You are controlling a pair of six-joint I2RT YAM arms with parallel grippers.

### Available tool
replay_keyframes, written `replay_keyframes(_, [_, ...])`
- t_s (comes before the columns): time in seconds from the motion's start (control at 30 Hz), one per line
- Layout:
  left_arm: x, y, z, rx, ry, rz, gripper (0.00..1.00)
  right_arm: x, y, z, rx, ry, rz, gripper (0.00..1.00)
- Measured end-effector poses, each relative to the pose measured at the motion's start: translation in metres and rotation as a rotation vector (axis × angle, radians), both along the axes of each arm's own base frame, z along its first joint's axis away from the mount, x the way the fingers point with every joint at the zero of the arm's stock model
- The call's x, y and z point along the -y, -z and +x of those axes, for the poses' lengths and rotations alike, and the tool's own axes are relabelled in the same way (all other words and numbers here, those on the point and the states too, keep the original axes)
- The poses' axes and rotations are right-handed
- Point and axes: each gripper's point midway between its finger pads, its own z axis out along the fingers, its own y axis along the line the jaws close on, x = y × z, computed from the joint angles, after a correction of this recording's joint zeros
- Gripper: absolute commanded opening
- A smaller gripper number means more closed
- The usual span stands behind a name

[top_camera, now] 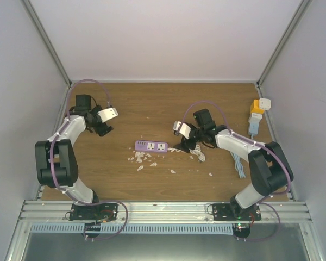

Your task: Pull the plug off the socket

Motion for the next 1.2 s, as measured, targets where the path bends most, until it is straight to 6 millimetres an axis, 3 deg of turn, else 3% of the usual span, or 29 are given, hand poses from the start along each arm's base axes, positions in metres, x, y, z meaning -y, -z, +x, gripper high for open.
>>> replay_keyframes(0.13, [0.03, -0.026, -0.019, 0.007, 0.143, -0.094, 0.99, 0.014, 0.007, -0.006, -0.02, 0.002, -0.06, 0.85])
replay_keyframes(0.23, [0.057, -0.032, -0.038, -0.019, 0.253, -0.149, 0.99, 0.024, 0.008, -0.011, -0.013, -0.005, -0.104, 0.84])
replay_keyframes(0.37, [0.094, -0.031, -0.06, -0.044, 0.372, -0.181, 0.97, 0.035, 0.015, -0.019, -0.012, -0.012, -0.16, 0.85])
replay_keyframes(0.53, [0.129, -0.011, -0.091, -0.108, 0.487, -0.183, 0.96, 0.046, 0.028, -0.026, -0.025, -0.012, -0.222, 0.84])
replay_keyframes(0.67, [0.139, -0.001, -0.104, -0.143, 0.517, -0.185, 0.96, 0.05, 0.032, -0.024, -0.016, -0.011, -0.251, 0.82])
replay_keyframes(0.93, [0.151, 0.001, -0.103, -0.135, 0.525, -0.191, 0.95, 0.055, 0.055, -0.019, -0.041, -0.011, -0.311, 0.78])
replay_keyframes(1.03, [0.152, 0.003, -0.101, -0.133, 0.519, -0.188, 0.95, 0.053, 0.061, -0.012, -0.042, -0.018, -0.325, 0.71])
replay_keyframes(1.2, [0.149, 0.008, -0.102, -0.14, 0.506, -0.178, 0.94, 0.051, 0.073, -0.003, -0.034, -0.044, -0.361, 0.5])
